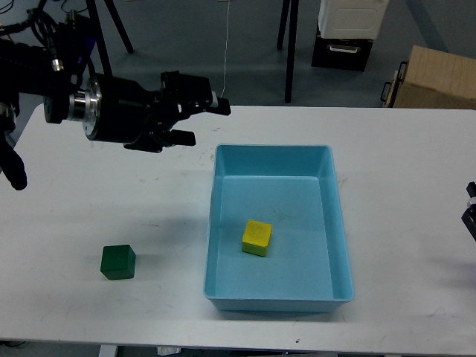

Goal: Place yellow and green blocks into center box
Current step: 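Move the left gripper down over the green cube, then close the left gripper on the green cube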

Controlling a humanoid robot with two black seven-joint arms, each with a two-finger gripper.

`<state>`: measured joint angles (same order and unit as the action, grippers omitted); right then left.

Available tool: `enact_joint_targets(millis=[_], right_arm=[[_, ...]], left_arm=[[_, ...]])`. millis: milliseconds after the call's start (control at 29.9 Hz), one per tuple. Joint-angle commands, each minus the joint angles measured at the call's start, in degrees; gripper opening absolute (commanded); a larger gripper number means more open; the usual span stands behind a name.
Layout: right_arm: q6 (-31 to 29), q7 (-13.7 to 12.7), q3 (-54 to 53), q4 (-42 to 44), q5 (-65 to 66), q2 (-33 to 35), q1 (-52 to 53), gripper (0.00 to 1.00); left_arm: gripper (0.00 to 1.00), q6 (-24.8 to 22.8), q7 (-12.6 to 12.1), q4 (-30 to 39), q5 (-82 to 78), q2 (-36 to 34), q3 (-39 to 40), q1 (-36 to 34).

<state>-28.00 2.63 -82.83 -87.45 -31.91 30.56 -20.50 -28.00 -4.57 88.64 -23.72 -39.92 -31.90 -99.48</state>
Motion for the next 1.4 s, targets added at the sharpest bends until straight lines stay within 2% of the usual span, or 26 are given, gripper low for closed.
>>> enact_joint_targets(millis=[0, 134, 267, 534, 1069, 1370], right_arm=[[0.00, 0.01, -0.05, 0.08, 0.00, 0.03, 0.02, 1.00], [0.00, 0.01, -0.13, 0.35, 0.00, -0.06, 0.02, 1.00], [0.00, 0.01, 0.04, 0.78, 0.00, -0.06, 0.02, 1.00], [0.00, 0.01, -0.13, 1.14, 0.79, -0.06, 0.28, 1.00], [0.00, -0.08, 0.22, 1.66, 1.93, -0.06, 1.16, 1.00], [0.00, -0.08, 0.22, 1.75, 1.93, -0.06, 1.07, 1.00]], left_arm=[[1.00, 0.00, -0.08, 4.69, -3.87, 1.59, -12.98, -5.54], [1.00, 0.00, 0.09, 5.14, -10.89, 1.77, -17.66, -4.76], [1.00, 0.00, 0.09, 4.36, -12.58, 1.77, -17.75, -2.04], [1.00, 0.00, -0.08, -2.85, -15.73, 3.18, -15.38, 7.90], [1.00, 0.00, -0.08, -5.49, -19.17, 3.09, -15.64, 8.87], [1.00, 0.00, 0.18, -7.51, -19.26, 3.35, -14.51, 13.26]])
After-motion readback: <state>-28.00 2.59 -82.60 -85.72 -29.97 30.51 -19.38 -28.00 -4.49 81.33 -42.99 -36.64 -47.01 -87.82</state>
